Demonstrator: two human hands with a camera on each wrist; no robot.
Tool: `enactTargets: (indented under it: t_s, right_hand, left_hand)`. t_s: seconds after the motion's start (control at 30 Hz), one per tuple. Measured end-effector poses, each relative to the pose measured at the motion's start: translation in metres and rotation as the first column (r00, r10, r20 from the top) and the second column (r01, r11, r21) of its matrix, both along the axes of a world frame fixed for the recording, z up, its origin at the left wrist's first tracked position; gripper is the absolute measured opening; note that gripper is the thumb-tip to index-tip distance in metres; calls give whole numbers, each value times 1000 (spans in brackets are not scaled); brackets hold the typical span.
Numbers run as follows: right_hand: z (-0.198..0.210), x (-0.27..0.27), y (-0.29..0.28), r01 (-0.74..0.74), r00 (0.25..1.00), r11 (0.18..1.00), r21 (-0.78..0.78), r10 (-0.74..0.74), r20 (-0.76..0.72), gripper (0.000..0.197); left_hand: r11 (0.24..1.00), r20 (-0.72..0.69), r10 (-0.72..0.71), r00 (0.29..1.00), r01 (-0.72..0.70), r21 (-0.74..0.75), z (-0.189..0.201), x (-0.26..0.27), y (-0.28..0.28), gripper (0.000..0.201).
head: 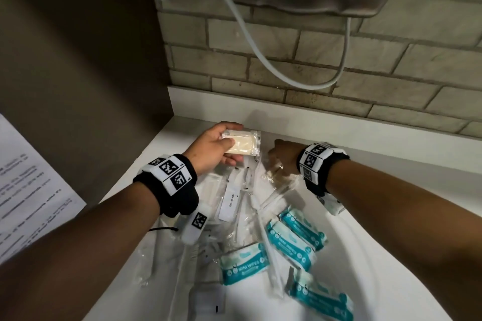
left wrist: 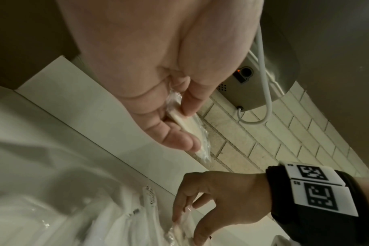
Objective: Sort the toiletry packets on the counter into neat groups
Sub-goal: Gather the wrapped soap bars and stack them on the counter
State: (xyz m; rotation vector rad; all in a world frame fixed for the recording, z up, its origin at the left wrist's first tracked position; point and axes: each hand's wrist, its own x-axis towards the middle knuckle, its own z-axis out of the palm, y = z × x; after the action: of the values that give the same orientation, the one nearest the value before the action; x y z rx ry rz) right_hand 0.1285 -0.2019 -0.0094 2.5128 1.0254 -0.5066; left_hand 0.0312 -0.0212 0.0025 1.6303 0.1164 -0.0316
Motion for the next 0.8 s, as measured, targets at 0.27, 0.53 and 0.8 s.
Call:
enactTargets:
  t_s: [0.27, 0.53, 0.8]
  right_hand:
    - [31, -22, -1, 97, 995, 953, 287, -89, -39, 22]
    - [81, -116, 23, -5, 988, 792, 611, 99, -119, 23]
    - [99, -166, 49, 22, 983, 729, 684, 110, -149, 22]
  left_hand:
    - [997, 23, 49, 999, -50, 61, 11, -28, 19, 33]
    - [988, -10, 135, 991, -134, 78, 8, -95, 37, 34]
    - [990, -3, 80, 997, -80, -117, 26, -154, 36, 29]
